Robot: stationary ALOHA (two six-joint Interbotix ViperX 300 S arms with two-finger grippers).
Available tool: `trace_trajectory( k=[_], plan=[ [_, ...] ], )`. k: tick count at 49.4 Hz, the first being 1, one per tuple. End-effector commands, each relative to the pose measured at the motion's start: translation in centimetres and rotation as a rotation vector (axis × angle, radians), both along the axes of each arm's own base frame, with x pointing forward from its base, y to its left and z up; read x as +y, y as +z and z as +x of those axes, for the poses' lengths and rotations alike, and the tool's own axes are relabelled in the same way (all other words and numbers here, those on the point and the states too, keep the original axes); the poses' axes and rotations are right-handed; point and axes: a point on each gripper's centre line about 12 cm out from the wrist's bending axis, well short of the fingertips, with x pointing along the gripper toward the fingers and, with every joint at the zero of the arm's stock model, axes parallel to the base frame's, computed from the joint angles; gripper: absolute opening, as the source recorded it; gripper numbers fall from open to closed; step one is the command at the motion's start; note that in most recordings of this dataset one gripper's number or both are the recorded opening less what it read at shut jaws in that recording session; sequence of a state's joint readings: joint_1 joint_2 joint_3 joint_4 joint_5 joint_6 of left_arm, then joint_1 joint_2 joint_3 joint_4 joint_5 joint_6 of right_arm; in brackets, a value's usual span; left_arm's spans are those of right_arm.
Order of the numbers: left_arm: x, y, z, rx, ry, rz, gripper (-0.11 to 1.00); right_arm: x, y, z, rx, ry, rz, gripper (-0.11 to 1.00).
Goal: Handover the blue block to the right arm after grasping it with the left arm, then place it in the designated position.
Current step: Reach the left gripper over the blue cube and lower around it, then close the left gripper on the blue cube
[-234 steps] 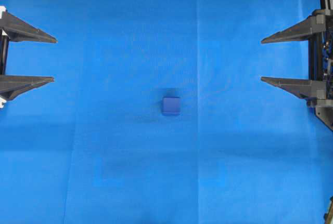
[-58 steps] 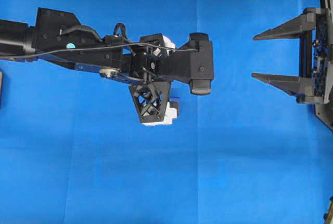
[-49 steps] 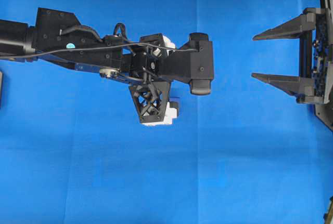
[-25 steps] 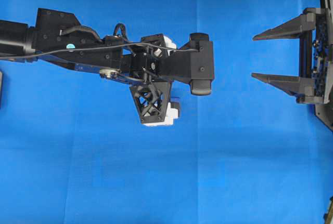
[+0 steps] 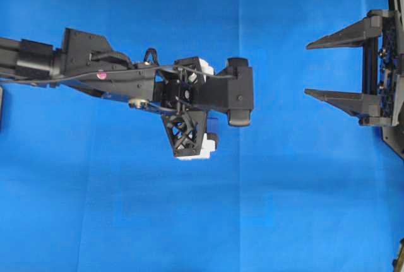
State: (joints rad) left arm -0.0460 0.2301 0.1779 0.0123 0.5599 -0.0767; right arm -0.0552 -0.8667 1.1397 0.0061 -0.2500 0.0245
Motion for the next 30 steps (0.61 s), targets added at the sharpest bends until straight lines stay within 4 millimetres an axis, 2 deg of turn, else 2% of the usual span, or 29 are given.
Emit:
trace_trajectory(
  k=[1,9,18,30],
  plan=[
    [-0.7,-0.2,0.3,-0.034,-0.017,-0.001,0.93,0.0,0.9,0.4,-0.023,-0.001,-0.001,0.98],
    [-0.7,-3.4,0.5,0.008,-0.018,0.003,0.93,-0.1,0.7,0.5,-0.014,-0.001,-0.001,0.98],
    [-0.3,-6.2,0.6,0.031,-0.009,0.004,0.93,-0.1,0.6,0.5,-0.011,-0.001,-0.001,0.97],
    [-0.1,-7.3,0.5,0.026,-0.007,0.003,0.93,-0.1,0.5,0.5,-0.008,-0.001,0.0,0.97]
  ],
)
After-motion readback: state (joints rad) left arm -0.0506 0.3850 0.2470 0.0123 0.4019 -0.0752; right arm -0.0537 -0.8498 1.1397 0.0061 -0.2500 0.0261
